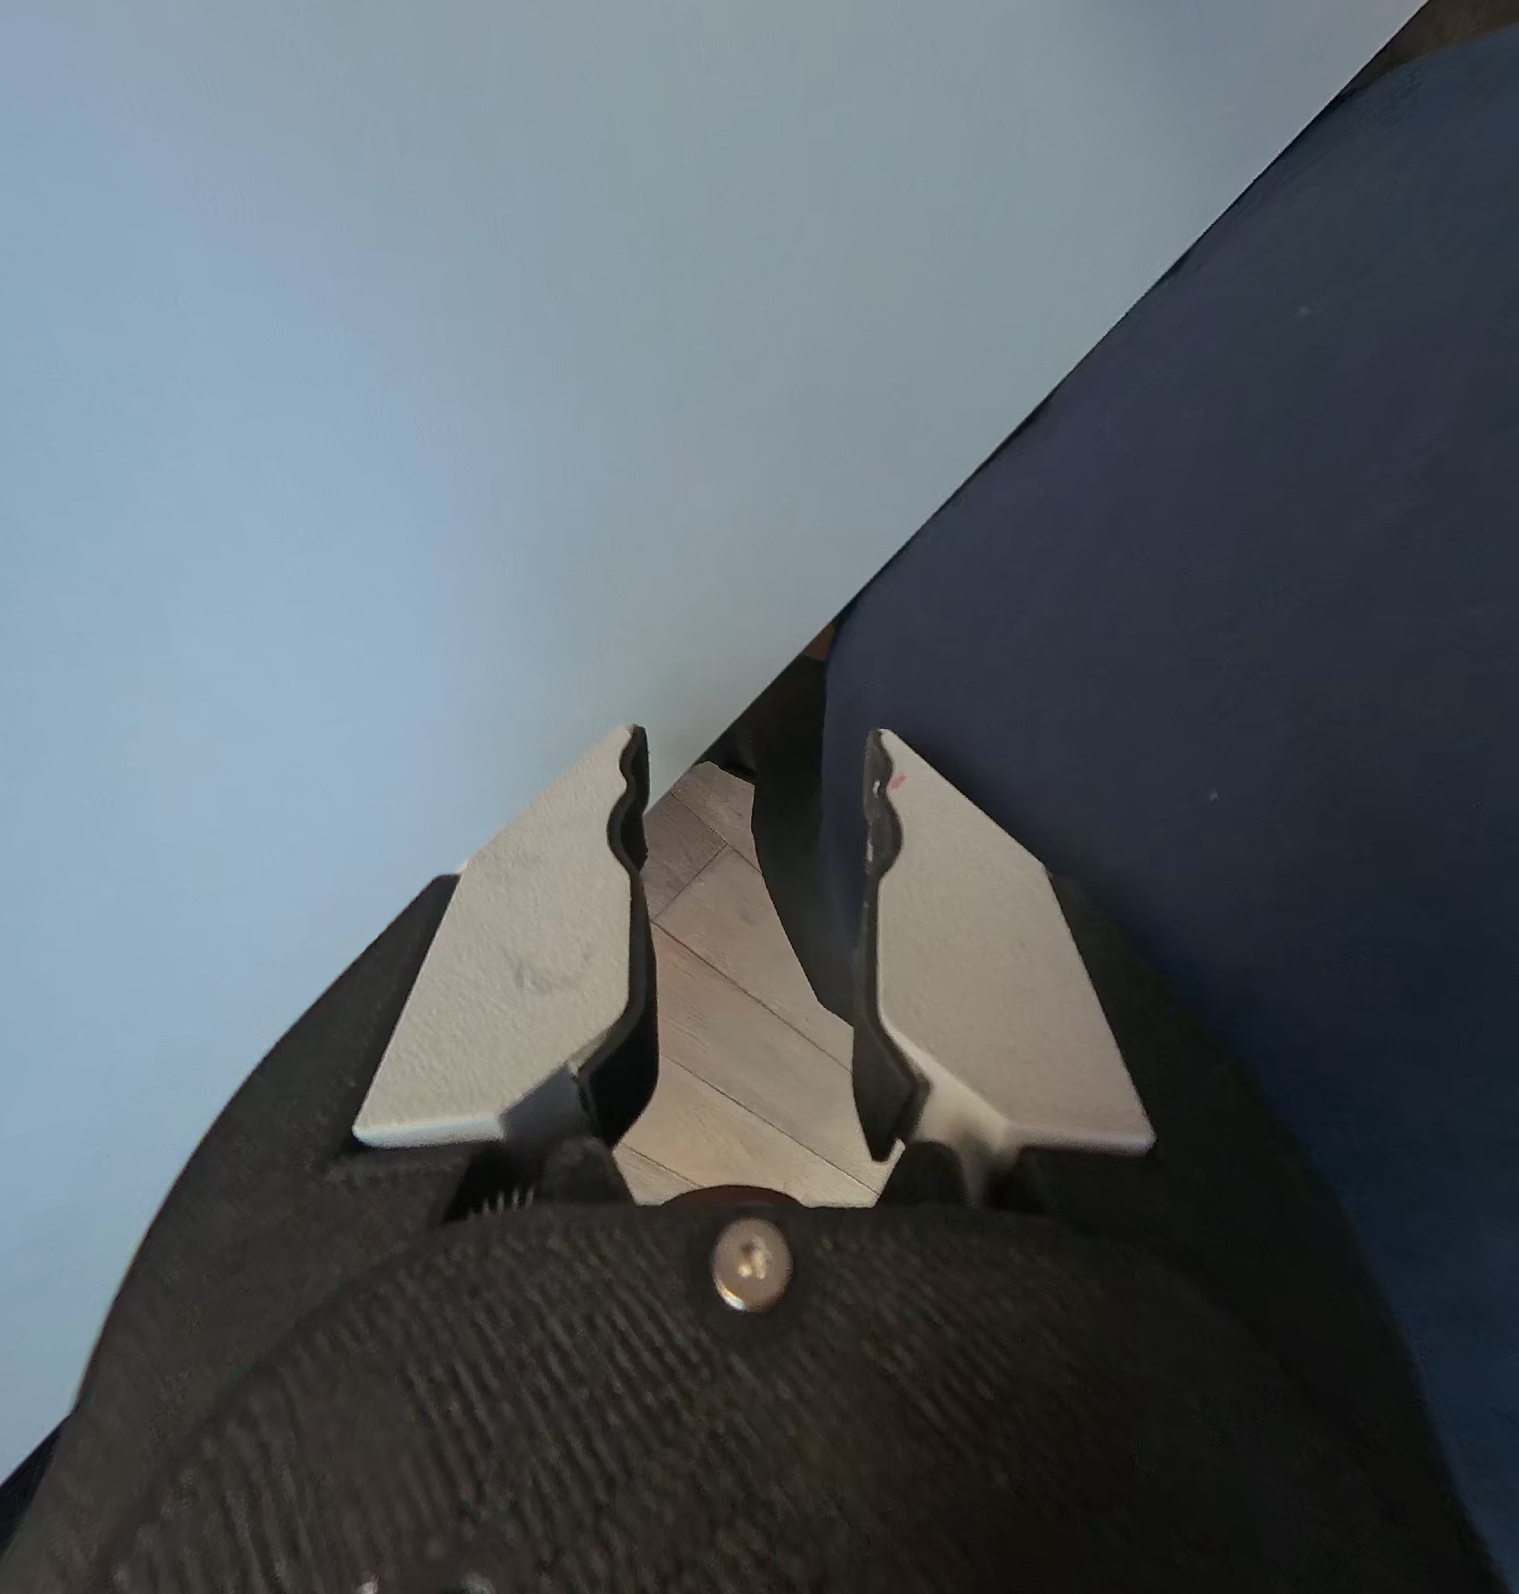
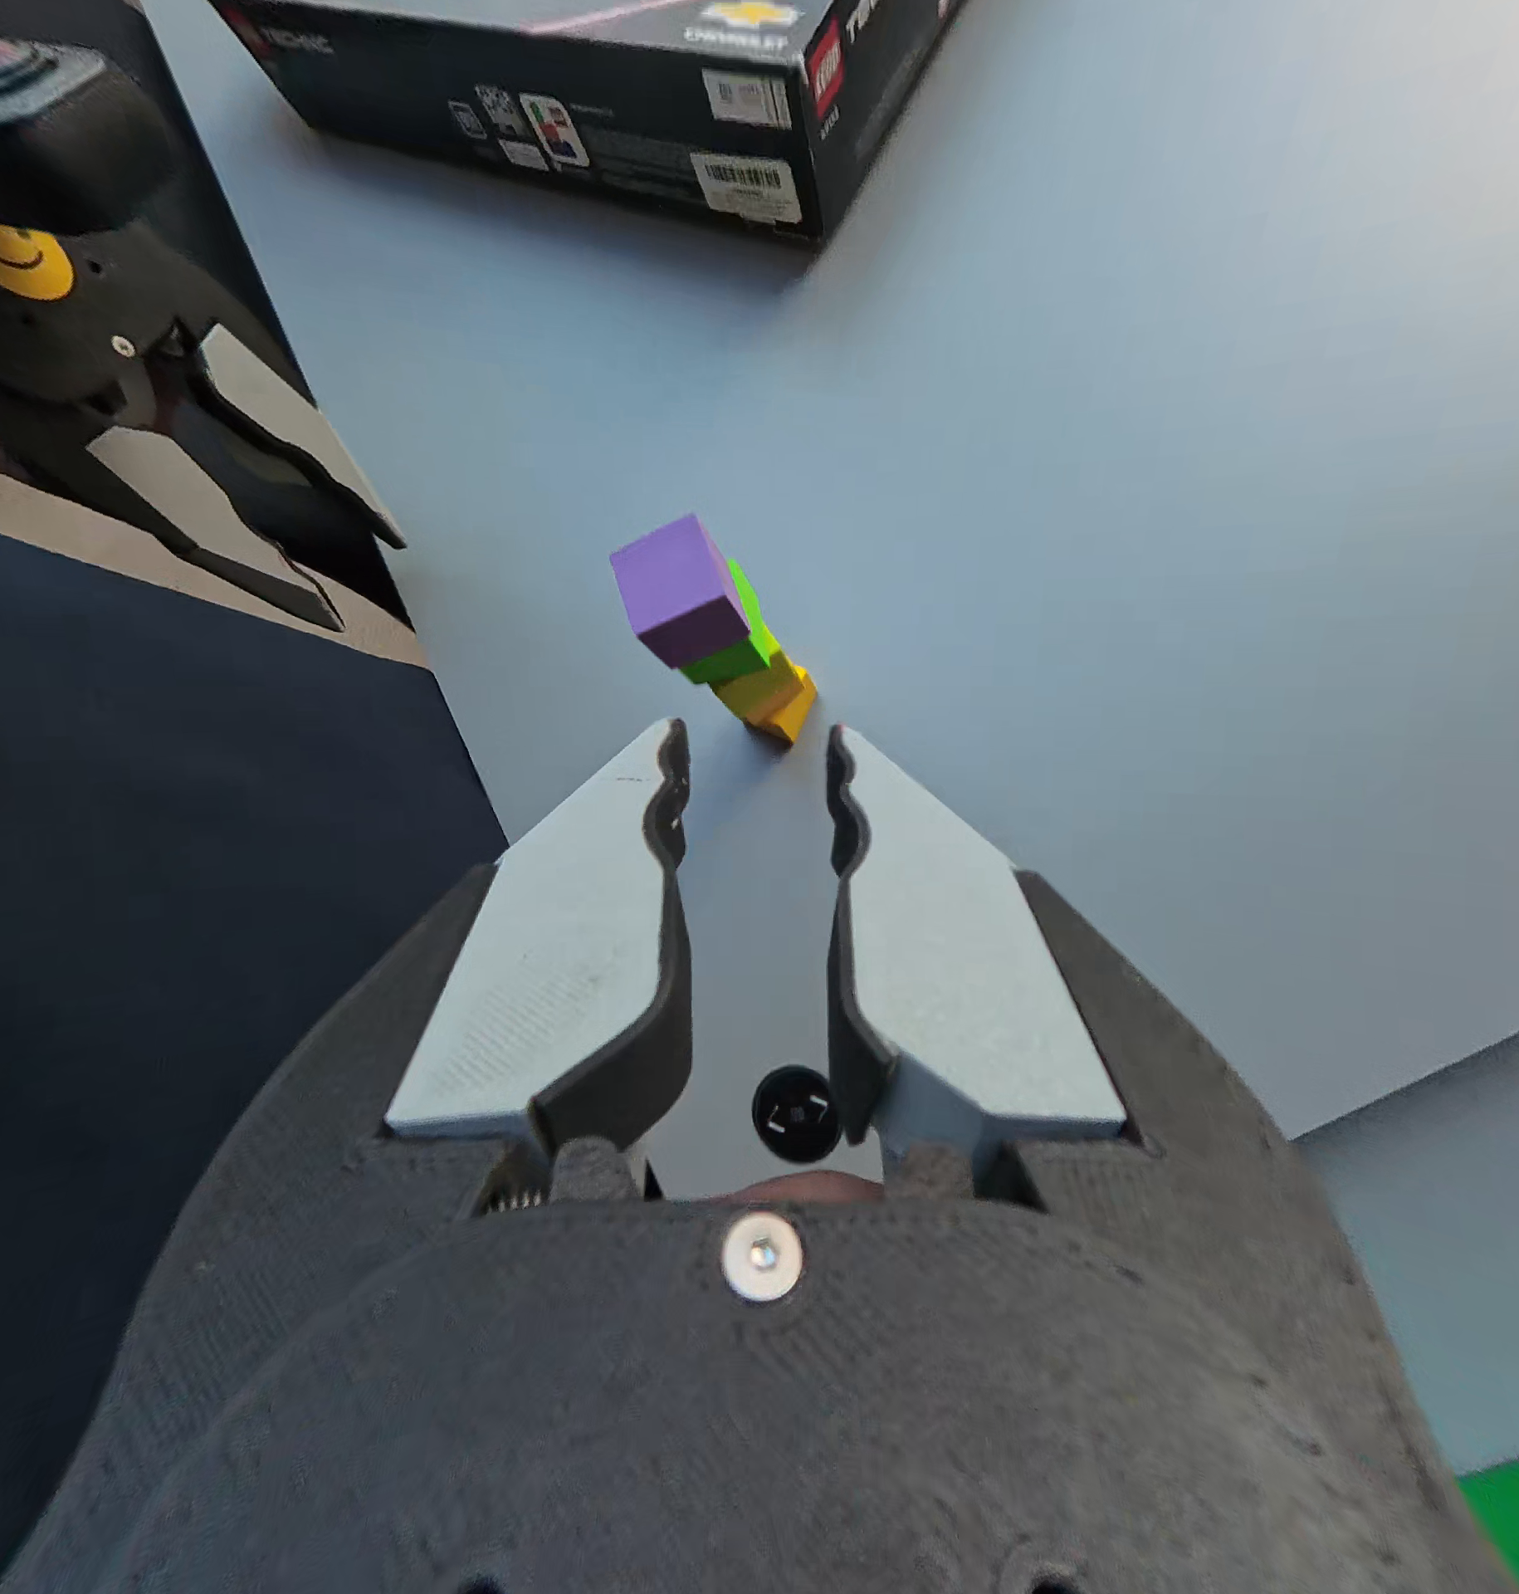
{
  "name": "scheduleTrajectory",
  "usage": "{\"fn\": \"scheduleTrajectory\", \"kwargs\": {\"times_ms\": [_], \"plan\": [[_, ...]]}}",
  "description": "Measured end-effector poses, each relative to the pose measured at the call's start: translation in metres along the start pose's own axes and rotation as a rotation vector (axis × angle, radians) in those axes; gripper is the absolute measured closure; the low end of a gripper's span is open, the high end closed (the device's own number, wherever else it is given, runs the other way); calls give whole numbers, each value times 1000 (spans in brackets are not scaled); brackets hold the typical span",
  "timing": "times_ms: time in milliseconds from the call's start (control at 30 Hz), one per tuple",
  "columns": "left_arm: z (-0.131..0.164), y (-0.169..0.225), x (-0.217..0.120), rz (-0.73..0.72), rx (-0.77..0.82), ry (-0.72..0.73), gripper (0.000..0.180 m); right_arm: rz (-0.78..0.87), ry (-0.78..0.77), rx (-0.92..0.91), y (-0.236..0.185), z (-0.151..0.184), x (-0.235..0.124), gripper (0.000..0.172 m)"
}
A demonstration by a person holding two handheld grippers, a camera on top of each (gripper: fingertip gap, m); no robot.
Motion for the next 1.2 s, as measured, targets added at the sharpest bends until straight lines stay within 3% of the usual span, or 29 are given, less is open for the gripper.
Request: {"fn": "scheduleTrajectory", "kwargs": {"times_ms": [67, 233, 333, 433, 567, 700, 967, 1200], "plan": [[3, 1, 1, 3, -9, -1, 132, 16, -54, 38, 6, 17, 2, 172], [10, 4, 6, 10, -28, -10, 132, 201, -412, 104, 21, 58, 25, 172], [12, 6, 8, 8, -34, -15, 132, 271, -488, 146, 21, 60, 42, 172], [12, 9, 9, 13, -43, -12, 132, 276, -464, 204, 19, 40, 67, 172], [15, 11, 11, 7, -41, -23, 132, 186, -379, 210, 1, -15, 109, 172], [20, 8, 7, -3, -72, -5, 132, 181, -349, 143, -7, -51, 116, 171], [35, 1, 8, 35, -191, 42, 132, 143, -305, 170, 3, -24, 83, 170], [34, 2, 12, 49, -174, 15, 132, 104, -253, 227, 8, 9, 67, 166]]}}
Point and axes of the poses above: each gripper's, where its closed fingertips meet, x out along the fingers, z out of its underside, y = z × x across the jaws, the point moved 7 cm from there along -x, back along the fingers, and after that the axes turned 11 degrees about -y, right-handed, at the moved point
